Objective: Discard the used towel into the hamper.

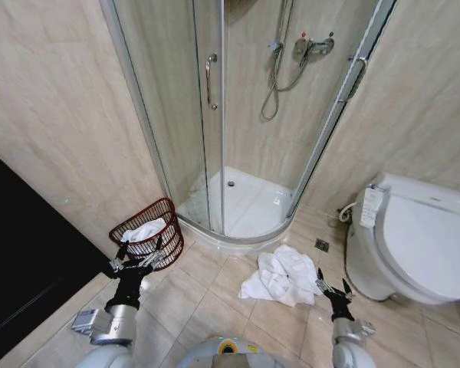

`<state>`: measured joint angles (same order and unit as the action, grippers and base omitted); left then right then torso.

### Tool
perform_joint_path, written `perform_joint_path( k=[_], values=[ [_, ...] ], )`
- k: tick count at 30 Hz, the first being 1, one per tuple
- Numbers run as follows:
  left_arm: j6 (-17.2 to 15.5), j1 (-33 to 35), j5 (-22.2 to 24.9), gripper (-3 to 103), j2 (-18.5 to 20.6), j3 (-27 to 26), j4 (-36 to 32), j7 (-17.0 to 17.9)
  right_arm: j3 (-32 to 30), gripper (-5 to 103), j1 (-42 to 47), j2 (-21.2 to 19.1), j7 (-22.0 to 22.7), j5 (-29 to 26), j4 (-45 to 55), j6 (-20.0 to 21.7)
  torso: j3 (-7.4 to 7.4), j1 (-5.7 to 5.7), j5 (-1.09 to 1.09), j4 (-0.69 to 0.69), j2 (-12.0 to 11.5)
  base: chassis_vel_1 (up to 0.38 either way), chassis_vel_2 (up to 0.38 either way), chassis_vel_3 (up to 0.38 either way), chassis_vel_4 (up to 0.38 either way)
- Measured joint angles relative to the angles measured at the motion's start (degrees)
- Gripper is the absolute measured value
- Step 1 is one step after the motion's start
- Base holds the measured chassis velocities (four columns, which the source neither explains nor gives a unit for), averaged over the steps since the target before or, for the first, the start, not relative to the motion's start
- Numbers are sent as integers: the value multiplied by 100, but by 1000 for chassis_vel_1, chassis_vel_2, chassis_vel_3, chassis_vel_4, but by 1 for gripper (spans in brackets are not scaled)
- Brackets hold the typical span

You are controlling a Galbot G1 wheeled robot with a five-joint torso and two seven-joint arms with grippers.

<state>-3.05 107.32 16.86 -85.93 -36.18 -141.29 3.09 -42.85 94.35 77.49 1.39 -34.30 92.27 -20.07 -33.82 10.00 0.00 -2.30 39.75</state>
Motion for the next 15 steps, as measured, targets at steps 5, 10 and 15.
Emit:
perform_joint_path(
  k=[5,10,15],
  values=[
    [0,0,0,100,0,0,0,0,-1,100,-56,-15,0,-9,-118,67,50,-37,0,0,-86,0,0,0,0],
    [0,0,0,100,0,0,0,0,20,100,-111,5,-109,-50,-213,67,56,-42,0,0,-95,0,0,0,0],
    [0,0,0,100,0,0,0,0,31,100,-145,19,-257,-106,-335,21,50,-39,0,0,-83,-90,60,82,-63]
  ],
)
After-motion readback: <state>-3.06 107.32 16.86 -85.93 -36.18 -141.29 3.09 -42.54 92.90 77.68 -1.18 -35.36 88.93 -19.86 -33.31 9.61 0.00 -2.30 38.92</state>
